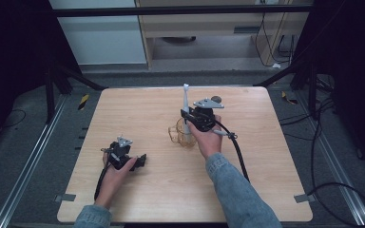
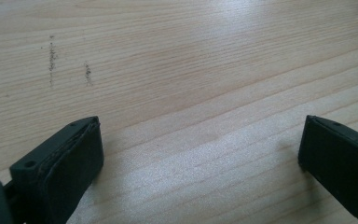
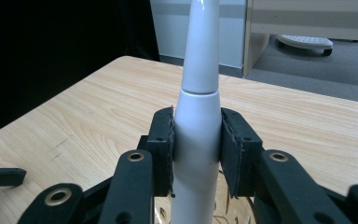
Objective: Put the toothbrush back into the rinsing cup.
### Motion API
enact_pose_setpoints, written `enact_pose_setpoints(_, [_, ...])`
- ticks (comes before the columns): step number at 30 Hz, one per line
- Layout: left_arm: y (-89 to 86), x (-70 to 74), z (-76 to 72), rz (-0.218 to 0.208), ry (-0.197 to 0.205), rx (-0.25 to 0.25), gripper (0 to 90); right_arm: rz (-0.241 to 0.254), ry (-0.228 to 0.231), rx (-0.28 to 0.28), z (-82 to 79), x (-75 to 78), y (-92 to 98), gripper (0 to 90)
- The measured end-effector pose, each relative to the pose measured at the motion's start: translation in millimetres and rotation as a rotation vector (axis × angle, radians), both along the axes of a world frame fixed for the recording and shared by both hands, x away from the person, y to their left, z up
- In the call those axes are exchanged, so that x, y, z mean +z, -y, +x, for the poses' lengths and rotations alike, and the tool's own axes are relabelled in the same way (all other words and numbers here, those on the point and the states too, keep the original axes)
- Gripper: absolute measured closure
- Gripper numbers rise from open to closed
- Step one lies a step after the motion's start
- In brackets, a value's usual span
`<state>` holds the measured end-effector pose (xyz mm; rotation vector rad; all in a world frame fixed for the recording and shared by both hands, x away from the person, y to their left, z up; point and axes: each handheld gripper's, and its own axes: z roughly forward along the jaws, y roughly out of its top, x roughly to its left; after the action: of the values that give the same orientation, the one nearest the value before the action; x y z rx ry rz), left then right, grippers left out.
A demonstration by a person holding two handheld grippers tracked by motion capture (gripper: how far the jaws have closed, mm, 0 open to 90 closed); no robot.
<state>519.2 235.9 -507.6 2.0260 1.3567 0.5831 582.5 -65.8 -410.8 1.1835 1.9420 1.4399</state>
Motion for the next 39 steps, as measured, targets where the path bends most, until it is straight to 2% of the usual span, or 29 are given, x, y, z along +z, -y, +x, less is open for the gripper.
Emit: enact_pose_setpoints(39, [0.0, 0.0, 0.1, 0.000, 0.000, -0.001, 0.0, -0.048, -0.075, -0.006, 7.6, -11.5, -2.2, 67.2])
